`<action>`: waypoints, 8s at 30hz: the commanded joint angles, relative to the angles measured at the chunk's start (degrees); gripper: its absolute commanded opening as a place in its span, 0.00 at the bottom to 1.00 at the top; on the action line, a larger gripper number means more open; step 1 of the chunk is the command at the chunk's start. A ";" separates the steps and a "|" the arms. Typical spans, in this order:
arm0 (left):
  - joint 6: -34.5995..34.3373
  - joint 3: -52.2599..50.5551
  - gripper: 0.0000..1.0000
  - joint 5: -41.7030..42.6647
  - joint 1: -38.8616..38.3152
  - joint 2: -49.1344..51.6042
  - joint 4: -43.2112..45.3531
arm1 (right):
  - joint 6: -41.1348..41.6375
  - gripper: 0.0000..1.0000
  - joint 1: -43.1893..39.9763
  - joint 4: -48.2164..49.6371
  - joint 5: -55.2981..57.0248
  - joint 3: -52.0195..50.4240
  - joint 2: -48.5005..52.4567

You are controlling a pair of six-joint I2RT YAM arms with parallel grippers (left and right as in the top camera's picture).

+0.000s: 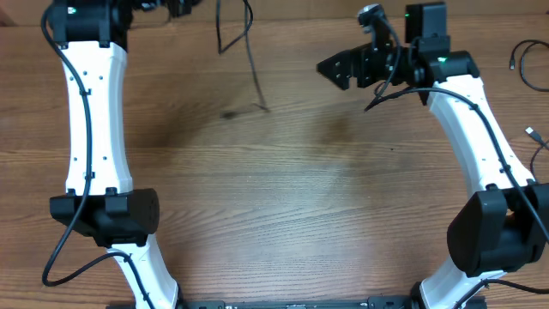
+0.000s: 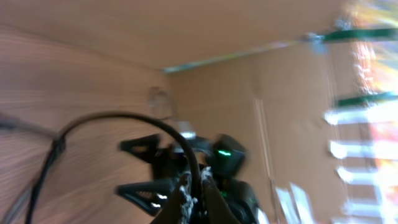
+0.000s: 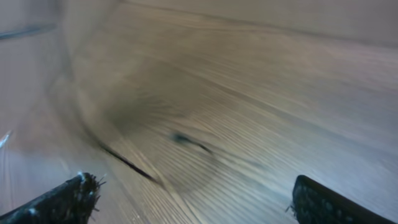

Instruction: Untangle cables

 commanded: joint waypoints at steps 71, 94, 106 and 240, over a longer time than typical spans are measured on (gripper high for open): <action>17.31 0.59 1.00 -28.68 -18.23 1.99 -13.33 | 3.74 0.04 -5.27 9.75 11.98 0.50 0.02; 4.09 0.57 0.93 -57.53 -27.71 6.51 -6.32 | 23.34 0.04 -5.25 8.96 27.74 0.50 0.02; 4.55 0.57 0.96 -57.29 -26.86 6.51 -4.68 | 35.01 0.04 5.77 -6.82 59.45 0.00 5.92; -27.34 0.72 0.04 13.20 -13.14 4.59 31.08 | -27.61 0.78 11.67 1.46 -4.81 1.84 -14.95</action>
